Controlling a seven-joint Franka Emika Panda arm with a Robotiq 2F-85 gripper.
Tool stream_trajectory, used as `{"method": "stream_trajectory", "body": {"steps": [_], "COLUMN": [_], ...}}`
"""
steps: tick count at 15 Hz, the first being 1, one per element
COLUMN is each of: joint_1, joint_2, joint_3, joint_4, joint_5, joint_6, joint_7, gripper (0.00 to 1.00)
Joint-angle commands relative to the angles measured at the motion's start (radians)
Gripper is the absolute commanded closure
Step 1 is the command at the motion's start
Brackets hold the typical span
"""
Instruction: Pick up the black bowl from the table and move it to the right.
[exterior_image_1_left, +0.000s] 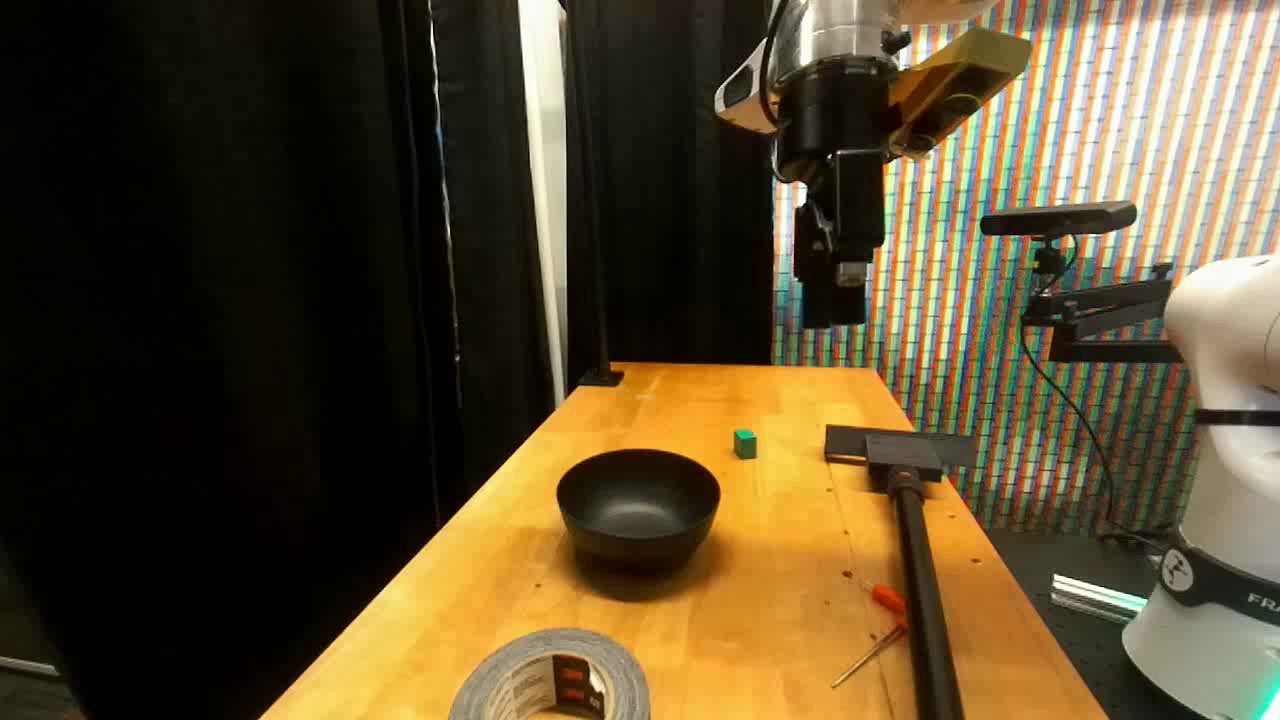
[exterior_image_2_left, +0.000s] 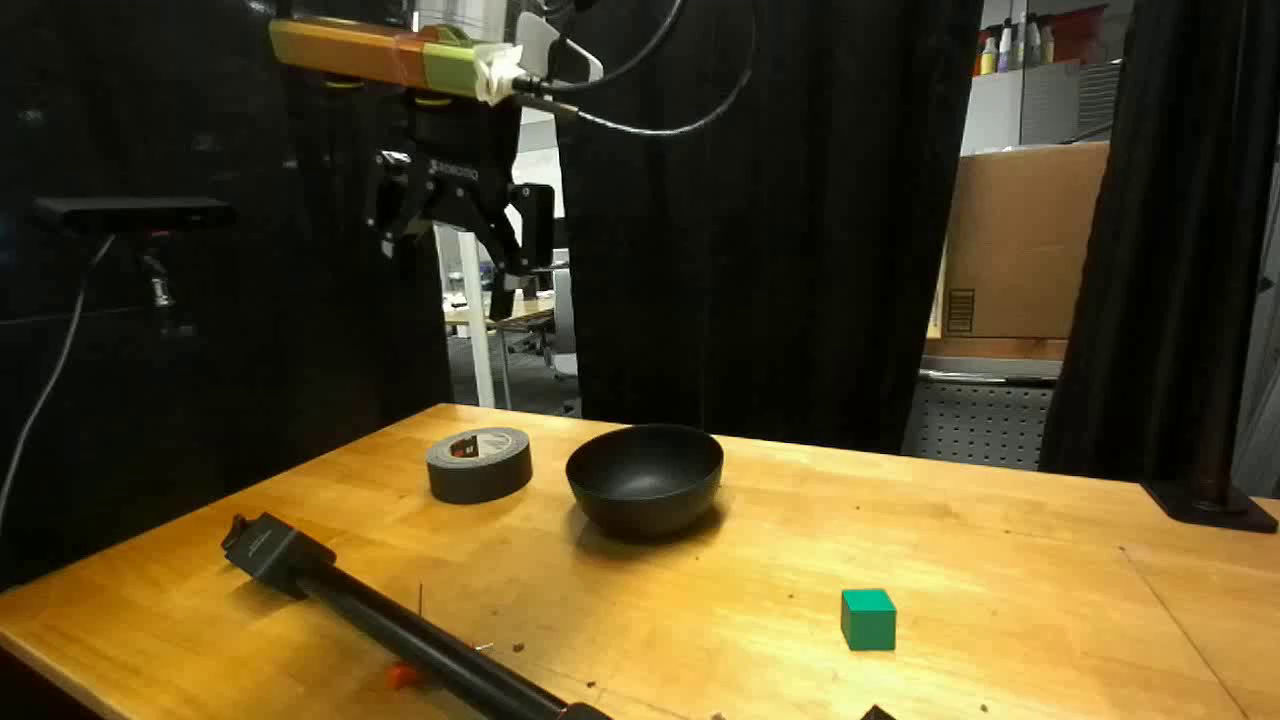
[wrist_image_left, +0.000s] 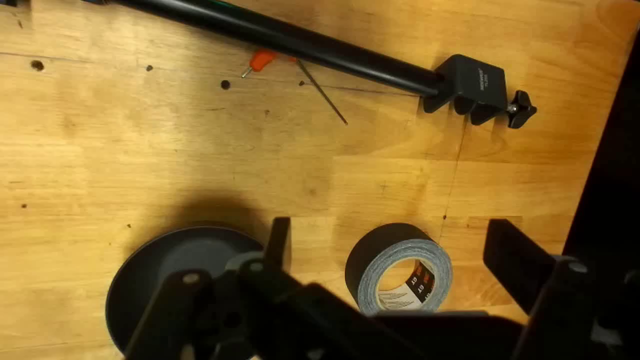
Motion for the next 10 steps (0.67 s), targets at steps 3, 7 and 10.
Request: {"method": "stream_trajectory", "body": {"steps": [3,7,10], "joint_1": [-0.019,-0.019,-0.019], "joint_2": [-0.005,-0.006,-0.006], "joint_3": [0.015,0.015,0.015], "joint_4": [0.014,0.015,0.015], "joint_5": [0.008,0.008,0.008], "joint_6": [-0.004,-0.005,-0.005], "joint_7": [-0.007,-0.007,-0.007], "gripper": [0.00,0.00,0.00]}}
